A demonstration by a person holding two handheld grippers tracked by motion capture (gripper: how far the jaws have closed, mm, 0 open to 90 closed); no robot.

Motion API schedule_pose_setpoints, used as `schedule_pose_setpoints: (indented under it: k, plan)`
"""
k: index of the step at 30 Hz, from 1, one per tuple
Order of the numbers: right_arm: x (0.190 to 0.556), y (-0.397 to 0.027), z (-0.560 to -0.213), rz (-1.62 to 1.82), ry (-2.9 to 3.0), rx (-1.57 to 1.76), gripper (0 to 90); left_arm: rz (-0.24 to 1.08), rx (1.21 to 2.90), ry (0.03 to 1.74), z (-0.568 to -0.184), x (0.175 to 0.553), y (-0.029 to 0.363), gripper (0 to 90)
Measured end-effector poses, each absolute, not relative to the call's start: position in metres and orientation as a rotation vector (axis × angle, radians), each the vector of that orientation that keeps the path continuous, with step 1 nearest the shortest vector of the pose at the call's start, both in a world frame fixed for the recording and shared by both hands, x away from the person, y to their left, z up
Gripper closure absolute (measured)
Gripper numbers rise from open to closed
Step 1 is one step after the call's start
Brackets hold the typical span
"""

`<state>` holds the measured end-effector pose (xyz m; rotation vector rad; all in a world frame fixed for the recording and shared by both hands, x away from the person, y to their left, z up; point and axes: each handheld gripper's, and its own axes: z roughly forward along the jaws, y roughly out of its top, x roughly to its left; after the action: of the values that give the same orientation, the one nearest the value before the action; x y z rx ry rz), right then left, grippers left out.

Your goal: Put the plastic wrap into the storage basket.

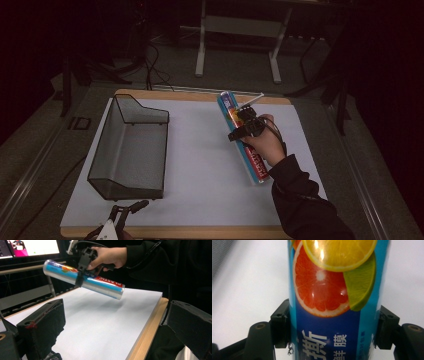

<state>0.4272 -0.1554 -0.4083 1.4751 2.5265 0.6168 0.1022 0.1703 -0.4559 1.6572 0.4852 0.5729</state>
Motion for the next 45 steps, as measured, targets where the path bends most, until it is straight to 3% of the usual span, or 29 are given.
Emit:
schedule_pose_setpoints:
  k: [26,37,45]
  plan:
    - [0.406,-0.080,-0.322,1.161,2.371,1.362,31.8,0.580,1.661,0.502,-0.457,0.103,0.171,2.5]
    - [0.399,-0.041,-0.308,1.315,2.361,1.304,31.8,0.596,1.658,0.500,-0.457,0.103,0.172,2.5]
    - [0.389,0.014,-0.307,1.470,2.344,1.286,31.8,0.594,1.656,0.499,-0.457,0.101,0.172,2.5]
